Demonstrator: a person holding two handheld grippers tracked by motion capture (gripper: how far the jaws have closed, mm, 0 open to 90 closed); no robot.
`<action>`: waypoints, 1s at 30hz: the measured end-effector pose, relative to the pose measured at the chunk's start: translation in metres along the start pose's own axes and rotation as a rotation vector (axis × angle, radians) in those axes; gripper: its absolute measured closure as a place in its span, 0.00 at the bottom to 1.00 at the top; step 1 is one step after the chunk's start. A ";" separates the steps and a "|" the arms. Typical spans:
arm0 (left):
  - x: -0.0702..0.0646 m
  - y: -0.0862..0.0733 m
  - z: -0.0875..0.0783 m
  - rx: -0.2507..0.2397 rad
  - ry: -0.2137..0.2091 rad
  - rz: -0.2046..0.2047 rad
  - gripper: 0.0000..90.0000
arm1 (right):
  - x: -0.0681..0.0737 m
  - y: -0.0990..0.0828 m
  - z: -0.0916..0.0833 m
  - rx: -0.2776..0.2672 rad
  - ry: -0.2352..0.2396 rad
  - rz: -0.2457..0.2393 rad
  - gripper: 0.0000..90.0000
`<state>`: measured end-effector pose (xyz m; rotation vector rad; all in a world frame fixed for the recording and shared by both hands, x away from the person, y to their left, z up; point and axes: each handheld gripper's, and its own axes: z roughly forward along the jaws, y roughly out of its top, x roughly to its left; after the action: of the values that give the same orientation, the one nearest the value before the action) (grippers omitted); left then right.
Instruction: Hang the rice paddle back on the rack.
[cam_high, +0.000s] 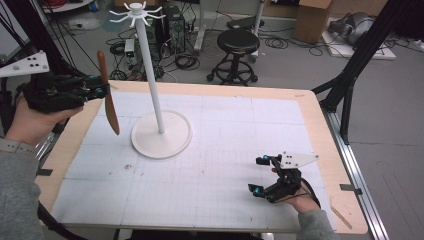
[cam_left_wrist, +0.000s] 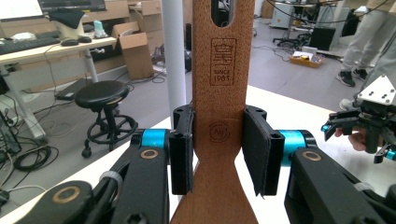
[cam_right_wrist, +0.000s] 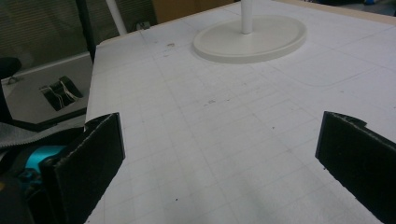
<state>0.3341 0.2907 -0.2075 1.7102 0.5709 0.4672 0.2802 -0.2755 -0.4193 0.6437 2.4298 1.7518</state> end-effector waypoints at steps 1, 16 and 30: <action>0.001 0.002 0.001 0.001 -0.004 -0.001 0.72 | 0.000 0.000 0.000 0.002 0.003 0.006 0.00; 0.013 0.028 0.009 -0.014 -0.002 -0.012 0.72 | -0.003 -0.001 0.000 0.005 0.002 0.007 0.00; 0.022 0.052 0.014 -0.011 0.009 -0.029 0.72 | -0.003 0.000 0.000 -0.003 0.003 0.011 0.00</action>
<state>0.3664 0.2846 -0.1597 1.6881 0.5978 0.4566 0.2827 -0.2770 -0.4202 0.6556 2.4304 1.7614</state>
